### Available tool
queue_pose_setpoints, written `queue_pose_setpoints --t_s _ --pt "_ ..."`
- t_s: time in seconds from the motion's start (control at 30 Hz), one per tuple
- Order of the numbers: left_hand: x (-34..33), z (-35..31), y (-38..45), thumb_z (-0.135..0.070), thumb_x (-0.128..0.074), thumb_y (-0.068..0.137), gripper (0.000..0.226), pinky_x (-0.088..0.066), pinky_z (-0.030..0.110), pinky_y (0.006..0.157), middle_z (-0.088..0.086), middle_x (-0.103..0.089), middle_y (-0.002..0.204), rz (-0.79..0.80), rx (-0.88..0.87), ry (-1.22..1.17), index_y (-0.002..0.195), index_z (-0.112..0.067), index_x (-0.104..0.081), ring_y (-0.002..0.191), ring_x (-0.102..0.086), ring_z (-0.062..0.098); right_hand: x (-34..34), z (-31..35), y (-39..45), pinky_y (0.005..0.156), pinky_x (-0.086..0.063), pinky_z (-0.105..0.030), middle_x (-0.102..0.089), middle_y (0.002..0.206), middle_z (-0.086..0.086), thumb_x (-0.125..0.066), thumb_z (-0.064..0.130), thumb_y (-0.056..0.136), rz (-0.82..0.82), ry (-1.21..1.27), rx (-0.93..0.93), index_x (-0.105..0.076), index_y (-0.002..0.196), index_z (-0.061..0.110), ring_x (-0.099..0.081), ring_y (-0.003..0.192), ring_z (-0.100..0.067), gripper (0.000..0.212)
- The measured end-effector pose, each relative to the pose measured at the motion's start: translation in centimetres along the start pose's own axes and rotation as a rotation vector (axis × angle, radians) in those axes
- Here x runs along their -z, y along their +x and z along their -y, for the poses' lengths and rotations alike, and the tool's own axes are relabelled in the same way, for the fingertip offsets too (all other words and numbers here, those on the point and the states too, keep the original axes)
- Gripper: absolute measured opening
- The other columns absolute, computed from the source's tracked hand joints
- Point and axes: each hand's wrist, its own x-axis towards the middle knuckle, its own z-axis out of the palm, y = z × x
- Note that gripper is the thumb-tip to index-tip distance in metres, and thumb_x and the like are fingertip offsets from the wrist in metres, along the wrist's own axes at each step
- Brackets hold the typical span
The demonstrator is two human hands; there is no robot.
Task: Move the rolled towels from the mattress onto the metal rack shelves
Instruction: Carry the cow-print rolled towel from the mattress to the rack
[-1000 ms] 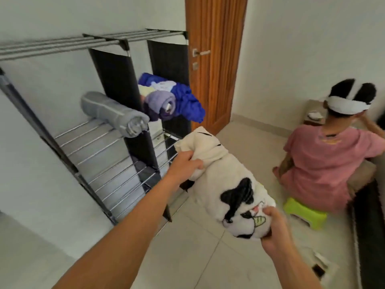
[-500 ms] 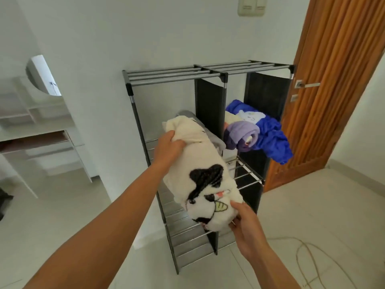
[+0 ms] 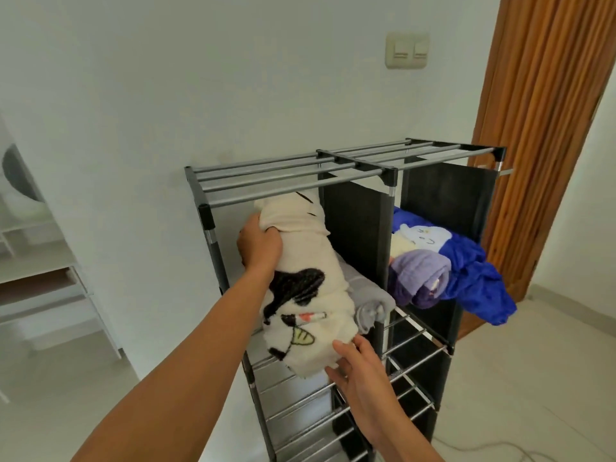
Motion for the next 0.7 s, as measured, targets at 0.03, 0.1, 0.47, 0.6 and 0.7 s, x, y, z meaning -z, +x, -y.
queue_pose_setpoints --t_s 0.03,0.1,0.47,0.6,0.7 --pt "-0.1 0.3 0.8 -0.016 -0.036 0.091 0.029 -0.046 0.033 0.075 0.009 -0.063 0.104 -0.026 0.016 0.002 0.105 -0.011 -0.06 0.092 -0.058 0.026 -0.5 -0.1 0.7 0.102 -0.046 -0.046 -0.065 0.123 -0.008 -0.064 0.016 0.086 0.002 -0.002 0.012 -0.054 0.124 0.019 -0.061 0.115 -0.026 0.039" --pt "-0.3 1.3 2.0 -0.02 -0.034 0.087 0.032 -0.051 0.043 0.086 0.013 -0.062 0.11 -0.039 0.056 0.042 0.107 -0.013 -0.058 0.099 -0.058 0.032 -1.1 -0.4 2.0 0.101 -0.047 -0.046 -0.064 0.125 -0.008 -0.063 0.015 0.086 -0.009 0.0 0.018 -0.053 0.127 0.02 -0.06 0.116 -0.027 0.043" --pt "-2.7 5.9 1.1 -0.034 -0.056 0.088 0.071 -0.026 0.049 0.116 0.014 0.001 0.159 0.374 0.268 0.456 0.148 -0.014 -0.023 0.143 -0.016 0.037 -3.0 -1.3 5.0 0.099 -0.048 -0.04 -0.061 0.122 -0.011 -0.065 0.015 0.086 -0.023 -0.181 -0.103 -0.048 0.125 0.017 -0.06 0.111 -0.023 0.042" --pt "-3.3 5.8 1.1 -0.031 -0.053 0.09 0.063 -0.024 0.054 0.115 0.013 0.009 0.159 0.396 0.234 0.52 0.144 -0.013 -0.027 0.144 -0.009 0.038 -3.2 -0.9 4.9 0.098 -0.045 -0.036 -0.062 0.117 0.005 -0.06 0.008 0.089 0.072 -0.237 -0.081 -0.045 0.114 0.032 -0.057 0.111 -0.014 0.037" --pt "-4.1 5.2 0.3 -0.03 -0.05 0.091 0.057 -0.012 0.063 0.115 0.014 0.011 0.16 0.413 0.125 0.619 0.142 -0.017 -0.03 0.147 0.003 0.036 -2.6 -1.0 4.8 0.1 -0.043 -0.038 -0.059 0.125 0.007 -0.06 0.01 0.088 0.099 -0.315 -0.092 -0.039 0.124 0.035 -0.055 0.116 -0.015 0.049"
